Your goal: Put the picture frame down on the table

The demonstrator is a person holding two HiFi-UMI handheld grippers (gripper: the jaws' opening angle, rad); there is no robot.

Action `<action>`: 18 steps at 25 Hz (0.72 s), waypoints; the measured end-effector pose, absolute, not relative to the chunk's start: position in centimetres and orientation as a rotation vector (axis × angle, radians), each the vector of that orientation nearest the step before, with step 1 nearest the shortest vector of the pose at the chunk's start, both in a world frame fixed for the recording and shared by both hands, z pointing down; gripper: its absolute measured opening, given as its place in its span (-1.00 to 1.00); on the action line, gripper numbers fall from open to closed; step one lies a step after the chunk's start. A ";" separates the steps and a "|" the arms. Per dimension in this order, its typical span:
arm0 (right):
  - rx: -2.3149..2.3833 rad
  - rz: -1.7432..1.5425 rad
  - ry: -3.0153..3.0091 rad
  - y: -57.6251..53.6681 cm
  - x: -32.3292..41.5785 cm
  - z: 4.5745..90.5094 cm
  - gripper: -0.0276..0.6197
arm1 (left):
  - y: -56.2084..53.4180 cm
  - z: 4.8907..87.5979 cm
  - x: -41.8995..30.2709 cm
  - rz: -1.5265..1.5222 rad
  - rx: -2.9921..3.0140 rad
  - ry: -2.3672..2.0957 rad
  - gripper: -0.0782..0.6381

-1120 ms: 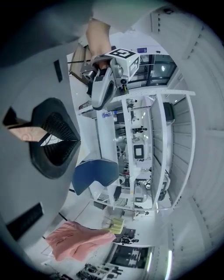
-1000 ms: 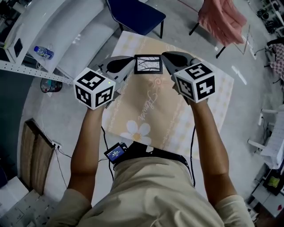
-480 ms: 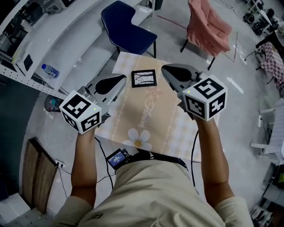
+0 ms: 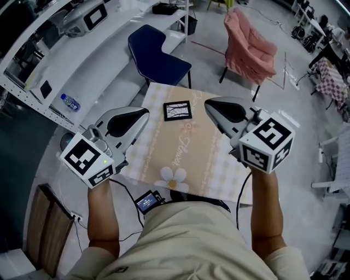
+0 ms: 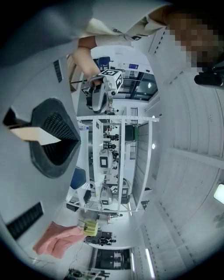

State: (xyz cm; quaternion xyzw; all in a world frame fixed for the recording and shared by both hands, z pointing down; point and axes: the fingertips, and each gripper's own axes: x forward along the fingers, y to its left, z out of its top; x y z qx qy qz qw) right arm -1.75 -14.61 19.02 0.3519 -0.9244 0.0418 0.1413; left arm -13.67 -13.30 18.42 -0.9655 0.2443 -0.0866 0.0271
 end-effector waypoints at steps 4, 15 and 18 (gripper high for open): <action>1.001 0.074 -2.693 -11.2 -2.0 16.7 -0.91 | -10.3 16.6 -14.6 -0.243 -2.937 0.762 -0.77; 0.952 -0.028 -2.727 -4.7 -2.7 13.7 -0.91 | -3.8 15.2 -16.0 -0.246 -2.854 0.817 -0.76; 0.927 -0.041 -2.735 -3.3 -2.5 13.3 -0.91 | -2.5 15.1 -15.7 -0.247 -2.850 0.840 -0.76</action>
